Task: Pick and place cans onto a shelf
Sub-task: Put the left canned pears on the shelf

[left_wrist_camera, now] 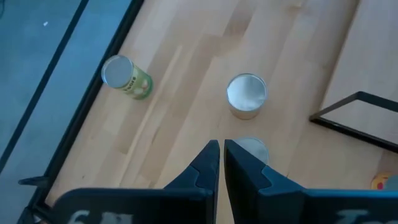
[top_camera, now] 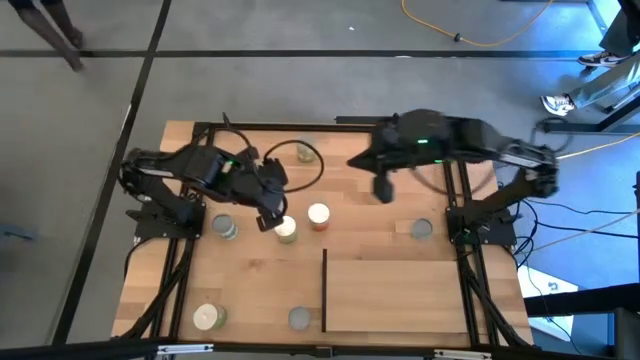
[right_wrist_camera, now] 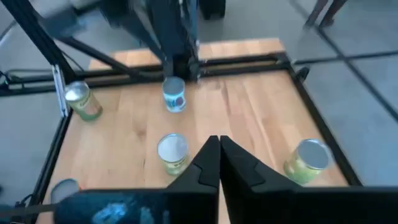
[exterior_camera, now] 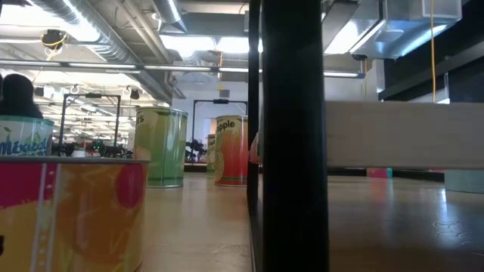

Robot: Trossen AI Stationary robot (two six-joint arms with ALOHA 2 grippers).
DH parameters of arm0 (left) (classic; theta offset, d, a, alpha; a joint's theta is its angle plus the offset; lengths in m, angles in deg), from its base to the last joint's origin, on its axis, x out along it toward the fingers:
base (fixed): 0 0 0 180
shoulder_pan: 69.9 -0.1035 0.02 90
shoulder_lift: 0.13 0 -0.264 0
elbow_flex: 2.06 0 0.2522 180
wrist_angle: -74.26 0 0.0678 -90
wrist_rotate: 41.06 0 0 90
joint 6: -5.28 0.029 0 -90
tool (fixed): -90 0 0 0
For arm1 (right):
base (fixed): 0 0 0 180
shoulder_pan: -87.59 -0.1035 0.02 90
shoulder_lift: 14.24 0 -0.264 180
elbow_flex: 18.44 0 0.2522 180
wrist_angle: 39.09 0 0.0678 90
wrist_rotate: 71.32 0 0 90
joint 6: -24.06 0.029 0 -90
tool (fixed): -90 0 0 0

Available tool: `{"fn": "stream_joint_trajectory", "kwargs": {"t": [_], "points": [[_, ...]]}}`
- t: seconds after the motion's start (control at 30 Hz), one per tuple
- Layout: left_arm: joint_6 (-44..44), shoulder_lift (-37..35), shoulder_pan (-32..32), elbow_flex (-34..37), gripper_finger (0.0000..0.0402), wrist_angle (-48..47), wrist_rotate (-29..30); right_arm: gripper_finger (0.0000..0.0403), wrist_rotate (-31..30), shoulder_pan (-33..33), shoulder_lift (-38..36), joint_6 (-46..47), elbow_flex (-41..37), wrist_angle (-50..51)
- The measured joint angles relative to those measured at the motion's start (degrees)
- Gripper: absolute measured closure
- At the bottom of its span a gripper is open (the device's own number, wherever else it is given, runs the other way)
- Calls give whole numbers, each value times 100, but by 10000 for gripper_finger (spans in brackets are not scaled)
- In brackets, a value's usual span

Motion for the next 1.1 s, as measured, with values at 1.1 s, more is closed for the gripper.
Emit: {"fn": "stream_joint_trajectory", "kwargs": {"t": [1.1], "points": [[82, -1213, 302, 7, 385, 2, -103, 319, 1296, 71, 3964, -578, 2119, 345]]}}
